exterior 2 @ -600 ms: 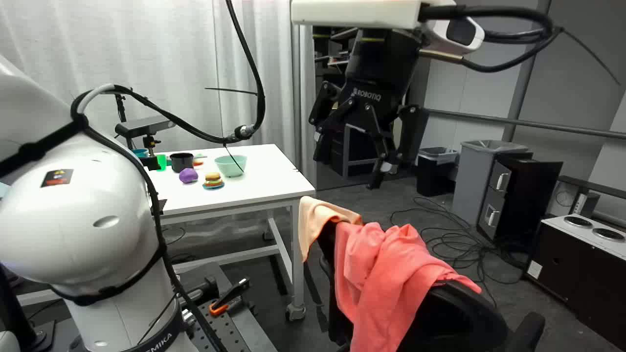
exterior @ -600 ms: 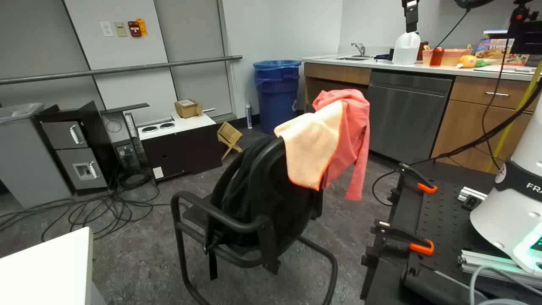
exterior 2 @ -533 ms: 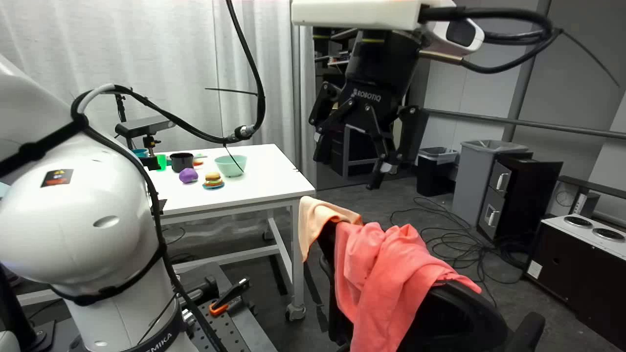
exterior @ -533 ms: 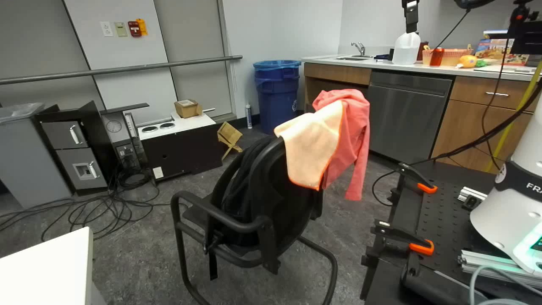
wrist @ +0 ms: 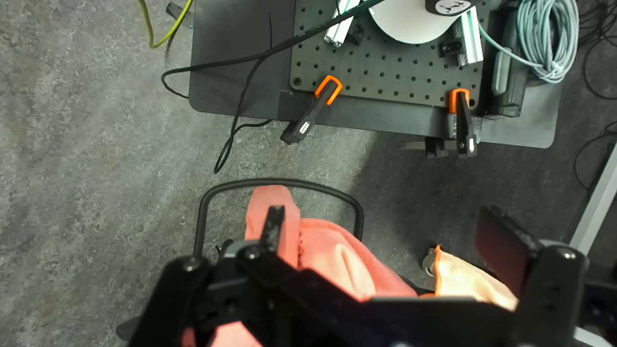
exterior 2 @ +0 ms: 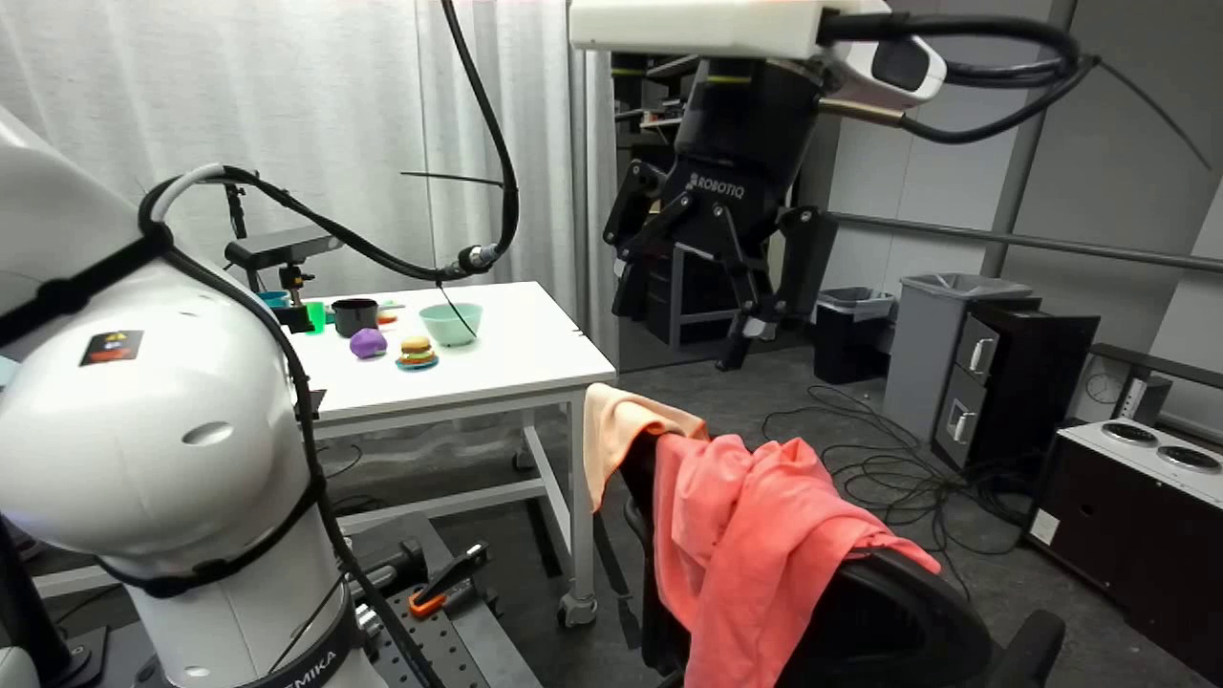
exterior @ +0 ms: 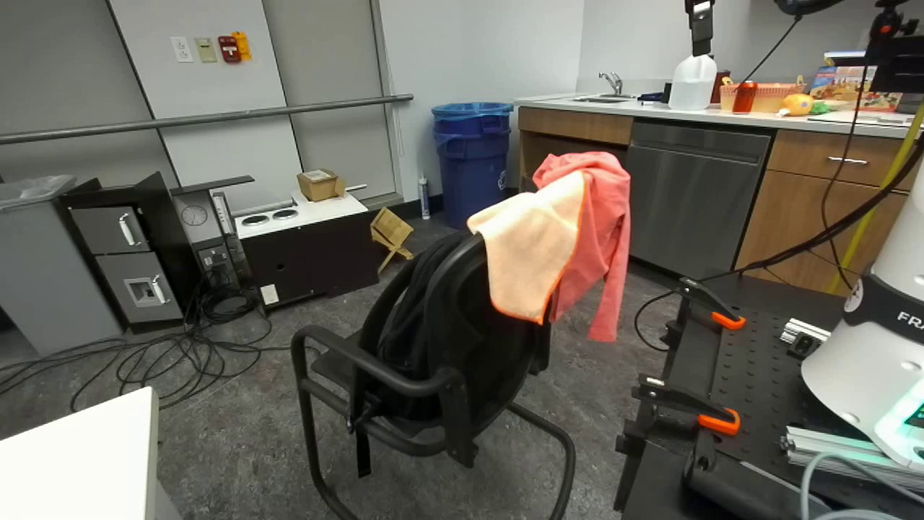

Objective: Pick up the two cloths from the chair back and put them on the sitting base of the chair.

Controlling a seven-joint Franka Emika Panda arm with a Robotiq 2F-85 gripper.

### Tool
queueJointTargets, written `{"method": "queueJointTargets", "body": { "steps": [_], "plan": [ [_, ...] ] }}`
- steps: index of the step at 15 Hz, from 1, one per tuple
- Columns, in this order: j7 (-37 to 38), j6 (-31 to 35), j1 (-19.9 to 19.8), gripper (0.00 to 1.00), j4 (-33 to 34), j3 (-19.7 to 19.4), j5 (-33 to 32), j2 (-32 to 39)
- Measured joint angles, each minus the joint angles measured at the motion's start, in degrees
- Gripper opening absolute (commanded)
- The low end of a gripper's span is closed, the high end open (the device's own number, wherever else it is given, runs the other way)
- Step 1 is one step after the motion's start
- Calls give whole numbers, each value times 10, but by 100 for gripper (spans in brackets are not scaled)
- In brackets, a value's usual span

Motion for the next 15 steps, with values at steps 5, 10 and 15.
{"method": "queueJointTargets", "body": {
  "steps": [5, 10, 15],
  "plan": [
    [0, 0, 0, 100, 0, 0, 0, 0],
    [0, 1, 0, 100, 0, 0, 0, 2],
    [-1, 67, 0, 100, -12, 1, 0, 22]
  ]
}}
